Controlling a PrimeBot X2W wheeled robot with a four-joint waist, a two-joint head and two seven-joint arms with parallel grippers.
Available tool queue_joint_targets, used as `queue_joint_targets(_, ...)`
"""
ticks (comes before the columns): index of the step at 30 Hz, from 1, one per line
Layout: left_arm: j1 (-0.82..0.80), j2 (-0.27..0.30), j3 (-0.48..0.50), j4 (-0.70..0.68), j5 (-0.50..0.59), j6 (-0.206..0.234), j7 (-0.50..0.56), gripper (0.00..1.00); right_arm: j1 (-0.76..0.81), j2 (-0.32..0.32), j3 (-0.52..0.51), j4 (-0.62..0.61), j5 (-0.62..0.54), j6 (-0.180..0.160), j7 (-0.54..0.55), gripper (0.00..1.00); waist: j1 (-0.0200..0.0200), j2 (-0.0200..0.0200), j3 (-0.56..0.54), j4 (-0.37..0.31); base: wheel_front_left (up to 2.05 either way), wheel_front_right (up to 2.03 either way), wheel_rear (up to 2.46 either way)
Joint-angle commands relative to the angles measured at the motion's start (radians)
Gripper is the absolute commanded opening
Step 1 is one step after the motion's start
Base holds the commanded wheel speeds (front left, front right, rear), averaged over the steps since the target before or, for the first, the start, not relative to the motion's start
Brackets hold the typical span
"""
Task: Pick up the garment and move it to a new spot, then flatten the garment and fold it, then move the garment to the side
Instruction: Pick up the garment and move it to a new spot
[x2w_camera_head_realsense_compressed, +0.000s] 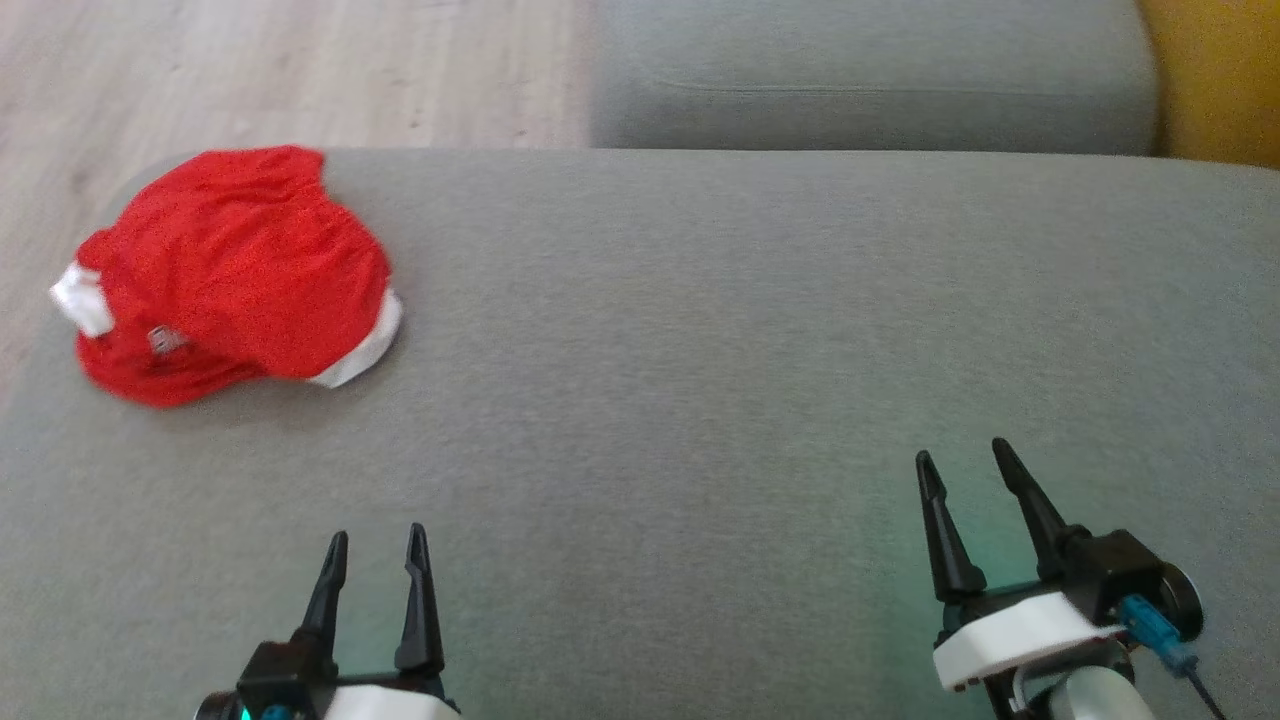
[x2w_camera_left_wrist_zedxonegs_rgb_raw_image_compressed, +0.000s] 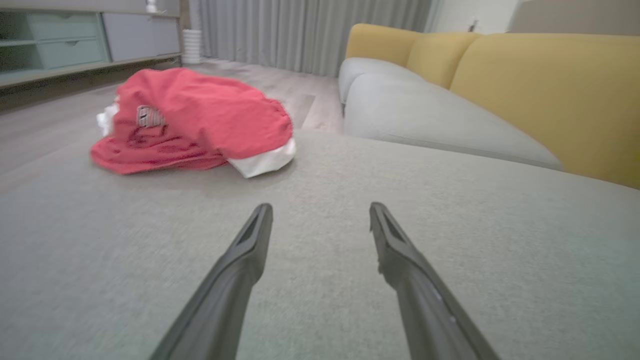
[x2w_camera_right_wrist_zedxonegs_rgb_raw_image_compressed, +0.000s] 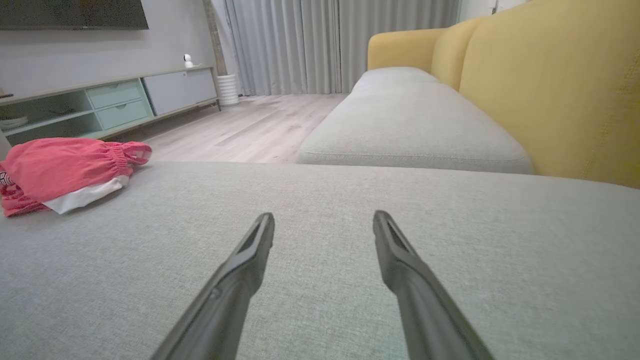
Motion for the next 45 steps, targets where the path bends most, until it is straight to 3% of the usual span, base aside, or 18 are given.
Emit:
queue_joint_targets(1,-0.039,0.005,0.032,-0.031,0.007,0.006,-0.012,1.00,-0.031,-0.008,0.020,-0.038,-0.008,-0.001,-0.014,1.00,0.0000,0.0000,0.009,0.056,0.00,0.00,0.00)
queue_joint_targets(10,-0.039,0.005,0.047,-0.041,0.006,0.007,-0.012,1.00,-0.038,-0.008,0.036,-0.037,-0.014,-0.001,-0.014,1.00,0.0000,0.0000,0.019,0.242,0.00,0.00,0.00)
queue_joint_targets(15,-0.031,0.005,0.059,-0.048,0.005,0.009,-0.012,1.00,-0.042,-0.008,0.044,-0.046,-0.014,-0.001,-0.014,1.00,0.0000,0.0000,0.017,0.302,0.00,0.00,0.00)
queue_joint_targets(22,-0.022,0.005,0.068,-0.056,0.002,0.011,-0.012,1.00,-0.043,-0.008,0.043,-0.050,-0.021,-0.001,-0.014,1.00,0.0000,0.0000,0.022,0.328,0.00,0.00,0.00)
queue_joint_targets(31,-0.042,0.024,0.136,-0.133,0.020,0.021,-0.012,1.00,-0.049,-0.008,0.032,-0.090,-0.045,-0.001,-0.014,1.00,0.0000,0.0000,0.052,0.304,0.00,0.00,0.00)
queue_joint_targets(37,-0.181,0.140,0.219,-0.252,0.037,0.014,0.002,1.00,-0.068,-0.008,0.021,-0.128,-0.076,-0.001,-0.014,1.00,0.0000,0.0000,0.100,0.267,0.00,0.00,0.00)
queue_joint_targets(41,-0.358,0.256,0.266,-0.313,0.039,-0.009,0.078,1.00,-0.092,-0.008,0.014,-0.158,-0.103,-0.001,-0.014,1.00,0.0000,0.0000,0.154,0.229,0.00,0.00,0.00)
queue_joint_targets(45,-0.556,0.351,0.276,-0.282,0.026,-0.049,0.178,1.00,-0.125,-0.008,0.011,-0.182,-0.138,-0.001,-0.014,1.00,0.0000,0.0000,0.228,0.184,0.00,0.00,0.00)
